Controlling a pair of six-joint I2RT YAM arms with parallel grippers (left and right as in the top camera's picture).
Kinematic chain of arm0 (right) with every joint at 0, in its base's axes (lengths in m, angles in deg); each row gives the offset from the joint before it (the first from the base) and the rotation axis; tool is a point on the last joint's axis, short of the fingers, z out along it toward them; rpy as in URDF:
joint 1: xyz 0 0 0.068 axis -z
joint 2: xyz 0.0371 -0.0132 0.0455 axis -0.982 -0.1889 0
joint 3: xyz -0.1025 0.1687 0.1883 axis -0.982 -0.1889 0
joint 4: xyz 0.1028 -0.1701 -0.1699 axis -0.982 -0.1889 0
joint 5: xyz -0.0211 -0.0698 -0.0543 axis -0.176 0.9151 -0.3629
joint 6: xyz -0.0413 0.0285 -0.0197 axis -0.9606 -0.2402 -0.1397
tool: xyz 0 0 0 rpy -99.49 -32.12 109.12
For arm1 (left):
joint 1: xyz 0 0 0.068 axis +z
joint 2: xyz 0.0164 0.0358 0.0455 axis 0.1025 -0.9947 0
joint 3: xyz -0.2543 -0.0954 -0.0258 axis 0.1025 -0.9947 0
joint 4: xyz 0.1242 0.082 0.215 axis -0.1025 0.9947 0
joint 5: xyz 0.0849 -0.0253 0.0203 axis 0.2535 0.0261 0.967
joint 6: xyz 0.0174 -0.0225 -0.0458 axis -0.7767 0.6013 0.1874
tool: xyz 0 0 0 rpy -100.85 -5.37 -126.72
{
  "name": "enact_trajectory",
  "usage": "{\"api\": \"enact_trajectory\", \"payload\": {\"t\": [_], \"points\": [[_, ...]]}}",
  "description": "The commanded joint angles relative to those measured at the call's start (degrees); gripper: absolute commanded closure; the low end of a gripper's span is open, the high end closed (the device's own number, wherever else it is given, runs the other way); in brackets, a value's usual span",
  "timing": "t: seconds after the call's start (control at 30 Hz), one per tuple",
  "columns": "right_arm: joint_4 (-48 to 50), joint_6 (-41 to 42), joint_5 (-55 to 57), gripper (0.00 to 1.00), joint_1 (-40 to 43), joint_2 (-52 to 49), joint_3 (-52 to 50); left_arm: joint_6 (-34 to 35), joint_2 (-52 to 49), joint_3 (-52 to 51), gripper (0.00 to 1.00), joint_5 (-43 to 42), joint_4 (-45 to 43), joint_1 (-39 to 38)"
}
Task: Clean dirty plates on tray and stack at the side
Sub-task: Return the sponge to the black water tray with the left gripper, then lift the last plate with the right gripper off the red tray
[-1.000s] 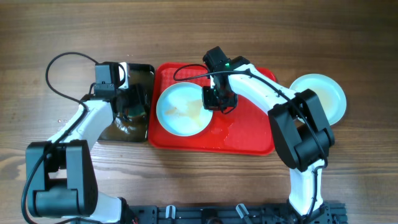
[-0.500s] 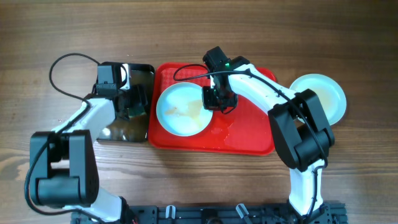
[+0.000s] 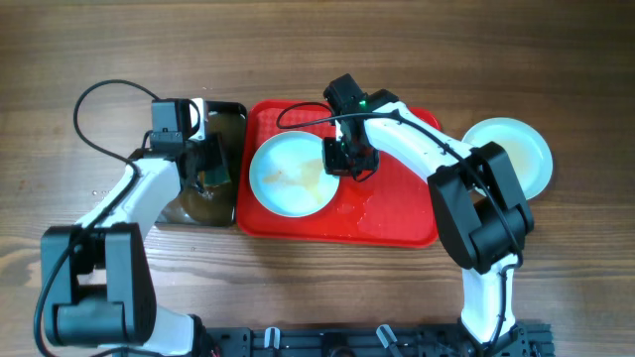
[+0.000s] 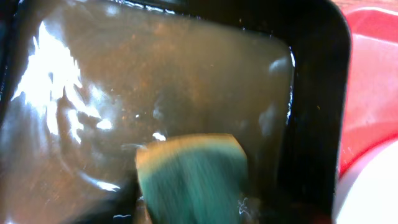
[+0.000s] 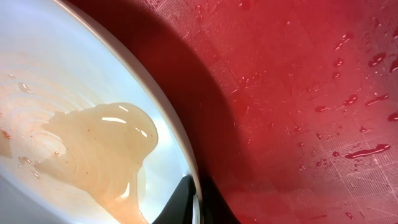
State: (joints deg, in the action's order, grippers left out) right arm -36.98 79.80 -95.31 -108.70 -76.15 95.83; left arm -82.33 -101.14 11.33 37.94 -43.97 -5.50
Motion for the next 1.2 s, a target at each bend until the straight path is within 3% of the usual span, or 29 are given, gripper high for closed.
{"api": "enact_trajectory", "payload": {"t": [0.0,0.13,0.23,0.27,0.37,0.43,0.7,0.73,0.77,0.8,0.87,0.9,1.03,1.17], "points": [[-0.79,0.04,2.29,0.94,-0.09,-1.90,-0.94,-0.85,0.57,0.96,0.10,-0.66,5.79,-0.26],[-0.79,0.04,2.27,0.94,-0.09,-1.90,-0.94,-0.87,-1.53,0.59,0.08,-3.45,7.96,-0.26],[-0.76,0.04,2.27,0.94,-0.09,-1.90,-0.94,-0.85,-2.27,0.26,0.17,-4.87,7.96,-0.33],[-0.76,0.04,2.27,0.94,-0.09,-1.90,-0.94,-0.85,-2.47,0.15,0.25,-4.83,7.98,-0.44],[-0.76,0.04,2.29,0.94,-0.09,-1.90,-0.94,-0.85,-3.17,0.15,0.73,-4.81,9.14,-0.74],[-0.79,0.04,2.27,0.94,-0.09,-1.90,-0.94,-0.87,-3.17,0.15,0.96,-4.59,10.21,-0.74],[-0.74,0.02,2.29,0.94,-0.09,-1.90,-0.94,-0.85,-0.90,0.63,0.96,7.17,12.76,-0.74],[-0.66,0.07,2.27,0.93,-0.09,-1.90,-0.94,-0.85,-0.33,0.85,0.92,7.17,12.63,-0.76],[-0.52,0.09,2.29,0.92,-0.09,-1.90,-0.94,-0.85,0.37,1.03,0.51,7.15,12.57,-0.76],[-0.37,0.09,2.29,0.89,-0.09,-1.90,-0.94,-0.83,0.83,1.03,0.22,6.95,12.48,-0.76],[-0.09,0.07,2.29,0.81,-0.09,-1.90,-0.94,-0.74,1.33,1.03,0.06,4.44,13.25,-0.74],[0.11,0.09,2.29,0.79,-0.09,-1.90,-0.94,0.46,1.33,1.03,0.00,2.86,13.97,-0.76],[1.46,0.22,2.29,0.76,-0.09,-1.90,-0.94,9.51,1.31,1.03,0.00,-0.39,16.87,-0.76],[1.38,0.26,0.66,0.96,-0.09,-1.90,-0.94,11.43,1.29,1.01,0.00,-0.61,19.21,-0.76]]}}
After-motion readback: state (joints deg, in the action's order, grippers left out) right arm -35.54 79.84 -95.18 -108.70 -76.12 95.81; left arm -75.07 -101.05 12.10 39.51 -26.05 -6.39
